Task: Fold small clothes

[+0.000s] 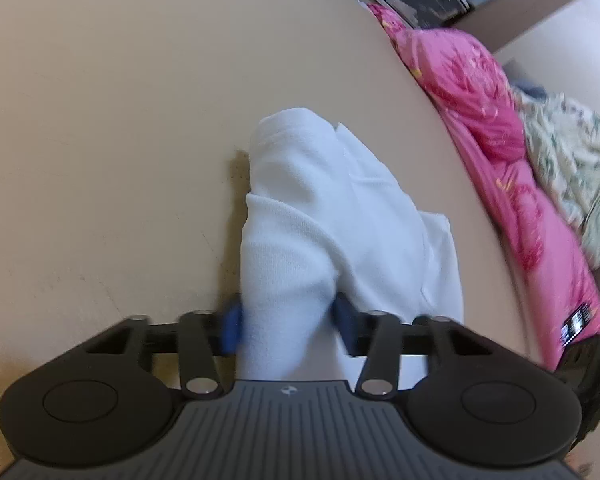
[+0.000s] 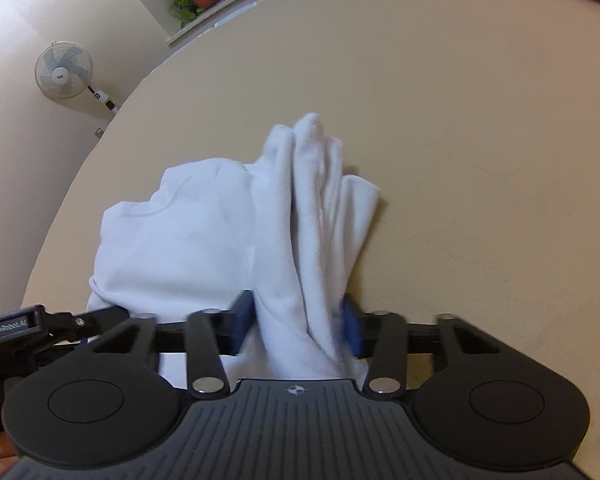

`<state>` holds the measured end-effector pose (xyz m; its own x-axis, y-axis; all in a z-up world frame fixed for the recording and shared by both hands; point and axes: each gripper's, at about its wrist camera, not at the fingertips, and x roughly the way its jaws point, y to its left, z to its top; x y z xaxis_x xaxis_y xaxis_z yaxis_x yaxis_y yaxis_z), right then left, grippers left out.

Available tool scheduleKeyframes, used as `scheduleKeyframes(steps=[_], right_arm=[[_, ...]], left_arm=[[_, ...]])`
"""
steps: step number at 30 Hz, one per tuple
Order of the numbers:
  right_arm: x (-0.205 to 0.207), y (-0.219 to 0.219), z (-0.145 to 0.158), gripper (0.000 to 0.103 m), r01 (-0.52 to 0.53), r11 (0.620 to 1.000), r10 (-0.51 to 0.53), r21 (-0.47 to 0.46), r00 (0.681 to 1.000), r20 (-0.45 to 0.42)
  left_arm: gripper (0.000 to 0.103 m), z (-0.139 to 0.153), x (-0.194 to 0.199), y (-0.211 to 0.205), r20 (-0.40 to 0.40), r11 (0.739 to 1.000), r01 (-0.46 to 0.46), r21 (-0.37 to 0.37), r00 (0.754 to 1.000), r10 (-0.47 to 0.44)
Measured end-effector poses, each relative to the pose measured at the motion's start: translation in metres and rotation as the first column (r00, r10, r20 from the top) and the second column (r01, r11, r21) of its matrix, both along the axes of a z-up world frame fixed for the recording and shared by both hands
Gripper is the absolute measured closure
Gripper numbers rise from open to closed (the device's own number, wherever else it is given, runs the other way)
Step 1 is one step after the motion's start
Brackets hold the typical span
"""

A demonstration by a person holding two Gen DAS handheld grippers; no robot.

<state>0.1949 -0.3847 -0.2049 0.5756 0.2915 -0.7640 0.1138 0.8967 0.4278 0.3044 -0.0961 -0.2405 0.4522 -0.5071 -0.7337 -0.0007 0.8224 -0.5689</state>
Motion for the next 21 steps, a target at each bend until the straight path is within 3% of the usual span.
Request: scheduleKeyframes(steps=[4,9,11,13,15,18,21], right_arm=[[0.003,0.013,0.007,0.071,0.01,1.0,-0.011,0.022,0.999,0.048],[0.008,0.056,0.028,0.072,-0.113,0.989,0.095,0.092,0.978,0.184],[0.01,0.075,0.037,0.072,-0.158,0.98,0.124,0.125,0.963,0.24],[0.012,0.092,0.039,0.069,-0.191,0.973,0.15,0.131,0.95,0.273],[0.019,0.106,0.028,0.061,-0.22,0.971,0.195,0.096,0.956,0.217],[0.025,0.108,0.007,0.058,-0.204,0.979,0.202,0.026,0.977,0.063],[0.021,0.098,0.014,0.053,-0.2,0.978,0.195,0.057,0.978,0.073]], left_arm=[[0.071,0.036,-0.009,0.016,0.098,0.998,0.036,0.048,0.994,-0.04],[0.071,0.087,-0.015,0.074,0.188,0.994,-0.024,0.104,0.982,0.004],[0.062,0.101,-0.015,0.1,0.21,0.991,-0.053,0.12,0.977,0.027],[0.048,0.11,-0.018,0.125,0.232,0.973,-0.115,0.2,0.971,0.067],[0.046,0.108,-0.015,0.148,0.215,0.94,-0.164,0.299,0.971,0.101],[0.046,0.109,-0.029,0.177,0.18,0.944,-0.164,0.286,0.977,0.115],[0.046,0.115,-0.057,0.179,0.209,0.938,-0.106,0.331,0.977,0.036]])
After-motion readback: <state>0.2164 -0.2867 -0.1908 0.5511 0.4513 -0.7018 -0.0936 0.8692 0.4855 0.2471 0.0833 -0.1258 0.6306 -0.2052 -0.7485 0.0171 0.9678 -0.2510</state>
